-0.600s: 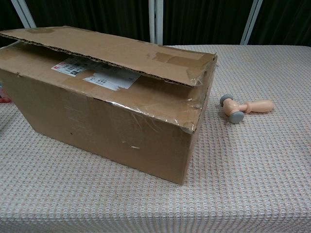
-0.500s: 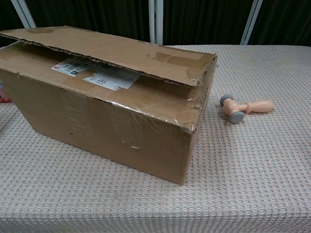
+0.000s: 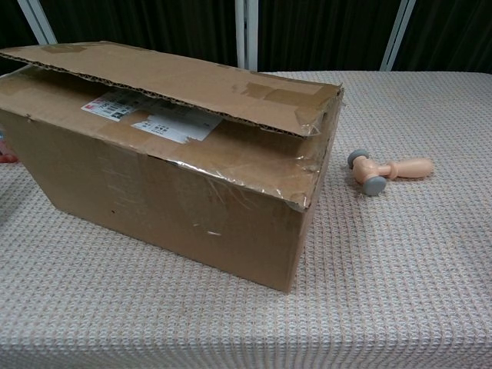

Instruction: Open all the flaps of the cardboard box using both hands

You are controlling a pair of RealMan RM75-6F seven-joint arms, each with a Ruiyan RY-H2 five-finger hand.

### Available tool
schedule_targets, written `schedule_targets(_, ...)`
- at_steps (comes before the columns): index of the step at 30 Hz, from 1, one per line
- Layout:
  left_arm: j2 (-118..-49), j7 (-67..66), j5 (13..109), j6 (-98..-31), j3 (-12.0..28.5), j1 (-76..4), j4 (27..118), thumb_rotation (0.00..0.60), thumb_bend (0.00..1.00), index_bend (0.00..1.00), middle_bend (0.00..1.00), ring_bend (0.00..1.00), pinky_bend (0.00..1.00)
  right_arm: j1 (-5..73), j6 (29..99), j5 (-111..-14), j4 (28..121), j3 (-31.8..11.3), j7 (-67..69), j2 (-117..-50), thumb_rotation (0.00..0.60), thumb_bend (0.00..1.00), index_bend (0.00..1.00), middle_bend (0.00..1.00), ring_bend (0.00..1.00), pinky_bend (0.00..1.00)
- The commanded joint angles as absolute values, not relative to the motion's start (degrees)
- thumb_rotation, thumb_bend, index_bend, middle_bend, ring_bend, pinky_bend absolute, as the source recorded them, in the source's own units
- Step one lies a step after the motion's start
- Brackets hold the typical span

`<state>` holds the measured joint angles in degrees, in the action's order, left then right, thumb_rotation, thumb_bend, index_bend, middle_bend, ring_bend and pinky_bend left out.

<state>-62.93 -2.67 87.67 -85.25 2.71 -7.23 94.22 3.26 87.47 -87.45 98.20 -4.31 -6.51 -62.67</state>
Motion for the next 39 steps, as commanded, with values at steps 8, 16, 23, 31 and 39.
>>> schedule_targets(8, -63.82, -1.88, 87.52, -84.99, 1.45, -6.33, 92.76, 0.519, 0.0, 0.08, 0.15, 0.13, 0.23, 10.06, 80.74, -95.28, 110.8, -4.93, -11.26, -57.74, 0.6, 0.22, 0.0, 0.0, 0.0, 0.0)
schedule_targets(16, -64.11, -1.68, 88.05, -86.24, 1.23, -5.58, 92.95, 0.513, 0.0, 0.08, 0.15, 0.13, 0.23, 19.96, 68.65, -93.94, 119.57, -8.8, -17.8, -58.21, 0.6, 0.22, 0.0, 0.0, 0.0, 0.0)
schedule_targets(23, -64.45, -1.76, 88.31, -86.03, 1.15, -5.65, 92.86, 0.515, 0.0, 0.08, 0.15, 0.13, 0.23, 25.04, 62.82, -90.2, 120.16, -9.2, -23.01, -65.02, 0.6, 0.22, 0.0, 0.0, 0.0, 0.0)
schedule_targets(31, -64.24, -1.44, 88.4, -86.38, 1.27, -5.49, 92.64, 0.511, 0.0, 0.08, 0.15, 0.13, 0.23, 28.19, 60.5, -87.9, 118.42, -8.96, -25.6, -70.46, 0.6, 0.22, 0.0, 0.0, 0.0, 0.0)
schedule_targets(39, -63.84, -2.98, 86.85, -88.17, 1.71, -4.0, 92.55, 0.511, 0.0, 0.08, 0.15, 0.13, 0.23, 31.8, 58.33, -85.58, 115.59, -9.83, -26.31, -74.73, 0.6, 0.22, 0.0, 0.0, 0.0, 0.0)
